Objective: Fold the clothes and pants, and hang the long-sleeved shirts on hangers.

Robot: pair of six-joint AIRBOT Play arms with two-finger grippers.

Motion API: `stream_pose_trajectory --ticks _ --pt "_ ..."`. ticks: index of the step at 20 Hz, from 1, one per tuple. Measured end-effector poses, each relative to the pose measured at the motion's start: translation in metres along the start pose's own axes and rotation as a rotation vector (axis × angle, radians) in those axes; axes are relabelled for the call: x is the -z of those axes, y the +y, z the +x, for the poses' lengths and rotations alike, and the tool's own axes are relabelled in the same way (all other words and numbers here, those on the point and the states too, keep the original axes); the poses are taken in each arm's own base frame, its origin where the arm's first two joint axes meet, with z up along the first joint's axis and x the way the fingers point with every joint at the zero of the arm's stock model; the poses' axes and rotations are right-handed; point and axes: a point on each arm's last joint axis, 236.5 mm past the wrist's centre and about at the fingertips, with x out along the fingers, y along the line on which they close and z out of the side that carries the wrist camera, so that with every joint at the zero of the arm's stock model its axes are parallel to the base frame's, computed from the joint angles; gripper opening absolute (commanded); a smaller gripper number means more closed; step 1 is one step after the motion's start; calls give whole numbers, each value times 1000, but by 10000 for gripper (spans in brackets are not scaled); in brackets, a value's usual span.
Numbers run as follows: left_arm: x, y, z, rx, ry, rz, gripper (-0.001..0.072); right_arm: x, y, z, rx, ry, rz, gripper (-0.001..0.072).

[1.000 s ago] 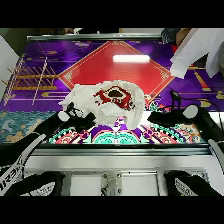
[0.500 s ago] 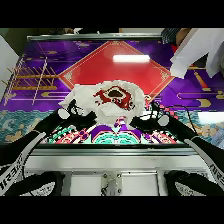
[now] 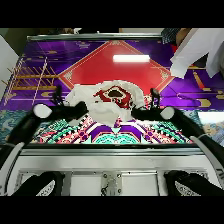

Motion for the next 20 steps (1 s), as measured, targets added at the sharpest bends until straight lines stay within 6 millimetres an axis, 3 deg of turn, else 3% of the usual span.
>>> stream_pose_trajectory --ticks 2,3,5,8,10,12,14,16,18,20 --pt "-27 -64 -66 129 -140 101 15 -61 45 -77 -32 -157 -164 19" --pt "-36 -102 -108 204 -227 170 14 -86 68 -122 -46 -247 -233 19" --pt "-37 -174 -196 355 -388 305 14 -118 121 -223 -85 -447 -355 19" --pt "-16 -256 -319 560 -600 484 14 -124 186 -364 -162 -734 -461 19" --pt "-2 -293 -382 664 -707 581 14 -114 214 -437 -221 -895 -491 19" --pt "6 -320 -427 736 -785 660 14 -104 232 -490 -281 -1025 -492 19" --pt "4 -339 -450 769 -838 710 14 -98 240 -518 -328 -1092 -470 19" --pt "-13 -349 -450 746 -873 730 14 -101 243 -523 -357 -1098 -432 19" --pt "-43 -346 -420 674 -859 695 14 -115 239 -503 -346 -1050 -394 19" --pt "-78 -328 -360 556 -779 634 15 -136 225 -453 -284 -923 -356 19"
